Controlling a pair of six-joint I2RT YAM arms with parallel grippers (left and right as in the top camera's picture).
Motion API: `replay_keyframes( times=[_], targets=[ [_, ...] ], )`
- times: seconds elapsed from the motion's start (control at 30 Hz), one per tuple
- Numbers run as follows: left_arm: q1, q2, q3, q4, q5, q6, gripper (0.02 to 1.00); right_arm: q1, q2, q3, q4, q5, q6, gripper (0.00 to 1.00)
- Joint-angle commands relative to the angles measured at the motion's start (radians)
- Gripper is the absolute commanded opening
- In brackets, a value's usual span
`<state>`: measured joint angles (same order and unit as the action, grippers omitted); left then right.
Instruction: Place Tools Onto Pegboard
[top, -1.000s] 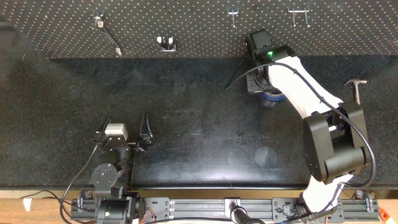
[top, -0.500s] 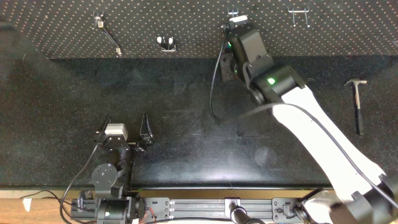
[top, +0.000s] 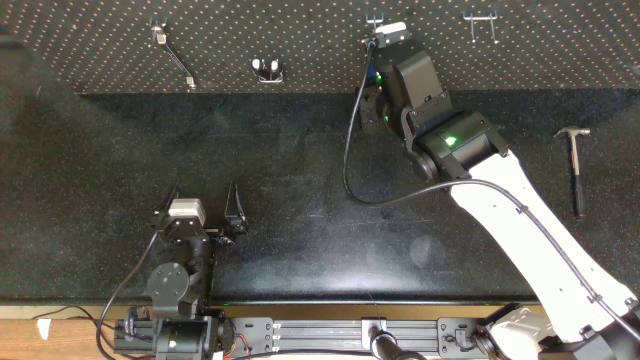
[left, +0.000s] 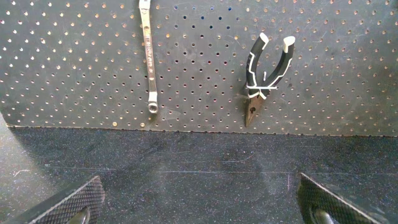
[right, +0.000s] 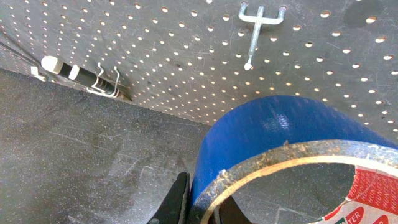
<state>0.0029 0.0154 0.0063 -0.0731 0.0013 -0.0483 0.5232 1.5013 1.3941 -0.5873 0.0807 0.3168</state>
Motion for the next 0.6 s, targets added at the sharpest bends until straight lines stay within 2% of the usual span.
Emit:
replay_keyframes(
  times=[0.03, 0.27, 0.3, 0.43, 0.6],
  targets=[
    [-0.004, -0.012, -0.001, -0.009, 0.011, 0.016, 0.998, 0.004, -0.062, 0.011, 0.013, 0.013, 0.003, 0.075],
    [-0.004, -0.012, -0.001, -0.009, 0.011, 0.016, 0.996, 0.028, -0.063, 0.011, 0.101, 0.015, -0.034, 0.075],
    [-0.004, -0.012, -0.001, -0.009, 0.011, 0.016, 0.996, 0.043, -0.055, 0.011, 0.13, 0.038, -0.072, 0.075],
    [-0.004, -0.012, -0.001, -0.009, 0.011, 0.016, 0.998, 0.065, -0.017, 0.011, 0.163, 0.139, -0.072, 0.08],
    [-0.004, -0.012, -0.001, -0.009, 0.011, 0.016, 0.996, 0.066, 0.049, 0.011, 0.197, 0.188, -0.072, 0.077]
  ],
)
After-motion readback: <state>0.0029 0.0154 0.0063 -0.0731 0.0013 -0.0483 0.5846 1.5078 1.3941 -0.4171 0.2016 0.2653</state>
